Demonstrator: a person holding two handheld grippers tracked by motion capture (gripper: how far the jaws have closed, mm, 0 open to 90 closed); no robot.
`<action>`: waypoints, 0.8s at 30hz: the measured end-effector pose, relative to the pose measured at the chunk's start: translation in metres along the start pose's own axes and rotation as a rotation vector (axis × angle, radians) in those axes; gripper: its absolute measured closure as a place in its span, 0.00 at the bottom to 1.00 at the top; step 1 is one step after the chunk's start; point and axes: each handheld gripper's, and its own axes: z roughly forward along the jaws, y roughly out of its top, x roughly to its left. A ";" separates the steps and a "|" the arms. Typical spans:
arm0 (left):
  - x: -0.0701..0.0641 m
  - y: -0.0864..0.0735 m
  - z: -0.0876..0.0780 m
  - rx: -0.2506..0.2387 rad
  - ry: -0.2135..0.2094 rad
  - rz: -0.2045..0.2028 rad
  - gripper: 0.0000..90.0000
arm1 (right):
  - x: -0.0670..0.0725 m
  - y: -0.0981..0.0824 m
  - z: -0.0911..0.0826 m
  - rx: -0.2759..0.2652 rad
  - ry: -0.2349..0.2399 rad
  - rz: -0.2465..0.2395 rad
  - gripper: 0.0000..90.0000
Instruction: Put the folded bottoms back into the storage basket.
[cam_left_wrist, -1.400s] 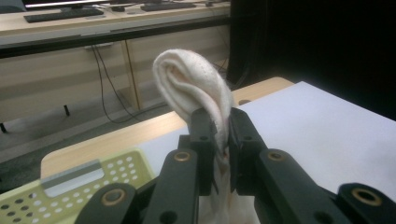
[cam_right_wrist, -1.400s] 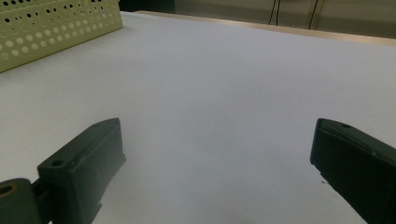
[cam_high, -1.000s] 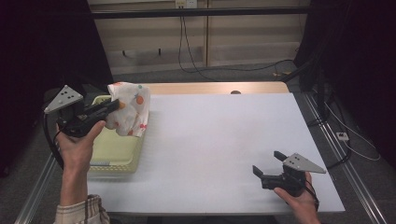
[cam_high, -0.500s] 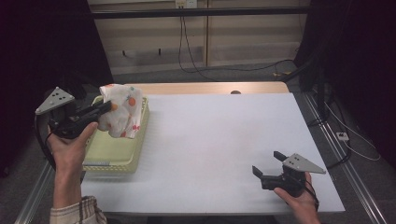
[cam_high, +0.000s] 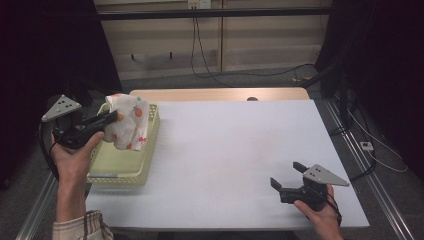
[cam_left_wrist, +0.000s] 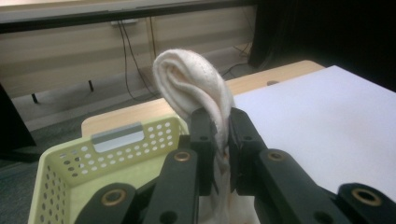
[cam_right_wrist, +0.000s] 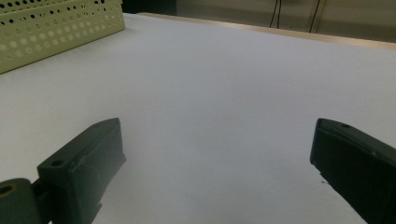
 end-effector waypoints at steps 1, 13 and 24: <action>0.001 -0.001 0.000 0.007 0.001 -0.002 0.92 | 0.000 0.000 0.000 0.000 0.000 -0.001 0.03; 0.011 -0.009 0.007 0.052 0.013 -0.024 0.92 | 0.000 0.000 0.000 0.000 0.000 0.000 0.03; 0.018 -0.016 0.015 0.091 0.012 -0.031 0.92 | 0.000 0.000 0.000 -0.001 0.003 0.002 0.03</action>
